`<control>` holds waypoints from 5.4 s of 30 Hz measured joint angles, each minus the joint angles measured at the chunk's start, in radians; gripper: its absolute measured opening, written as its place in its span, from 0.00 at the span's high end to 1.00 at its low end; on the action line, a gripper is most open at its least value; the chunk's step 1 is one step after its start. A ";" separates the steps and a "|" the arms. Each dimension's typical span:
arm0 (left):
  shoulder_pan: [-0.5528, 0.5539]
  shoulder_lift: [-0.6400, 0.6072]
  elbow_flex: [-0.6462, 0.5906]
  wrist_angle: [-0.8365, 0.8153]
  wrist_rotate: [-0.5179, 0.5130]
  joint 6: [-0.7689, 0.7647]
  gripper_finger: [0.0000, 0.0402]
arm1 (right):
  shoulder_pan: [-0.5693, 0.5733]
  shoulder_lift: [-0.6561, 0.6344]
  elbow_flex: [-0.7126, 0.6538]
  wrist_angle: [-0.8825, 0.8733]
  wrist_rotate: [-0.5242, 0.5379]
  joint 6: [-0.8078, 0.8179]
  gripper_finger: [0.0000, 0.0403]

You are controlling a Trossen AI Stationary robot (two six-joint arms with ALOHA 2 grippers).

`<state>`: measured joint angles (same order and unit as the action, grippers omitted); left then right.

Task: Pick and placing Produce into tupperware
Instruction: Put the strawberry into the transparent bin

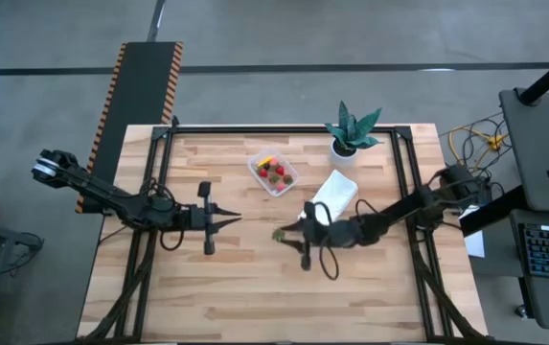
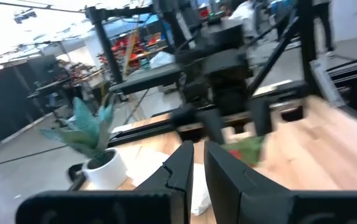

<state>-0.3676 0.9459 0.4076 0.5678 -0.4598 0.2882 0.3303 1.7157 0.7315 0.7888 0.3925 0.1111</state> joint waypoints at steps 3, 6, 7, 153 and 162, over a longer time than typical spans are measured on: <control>0.000 0.000 0.000 0.011 0.047 -0.021 0.93 | -0.032 0.000 -0.002 0.034 -0.001 -0.006 0.70; 0.000 0.000 0.000 0.055 0.092 -0.024 0.90 | -0.054 0.000 -0.002 0.064 -0.004 -0.007 0.70; 0.000 0.000 0.000 0.070 0.111 -0.025 0.89 | -0.059 0.000 -0.002 0.064 -0.004 -0.007 0.70; 0.596 0.563 0.537 -0.390 0.324 -0.336 1.00 | -0.164 -0.606 -0.203 -0.318 -0.024 -0.146 0.19; 0.603 0.572 0.610 -0.545 0.338 -0.409 1.00 | -0.225 -0.724 -0.338 -0.203 -0.236 -0.166 0.19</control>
<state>0.2359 1.5174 1.0177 0.0226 -0.1217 -0.1208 0.1051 0.9916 0.3938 0.5858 0.1568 -0.0547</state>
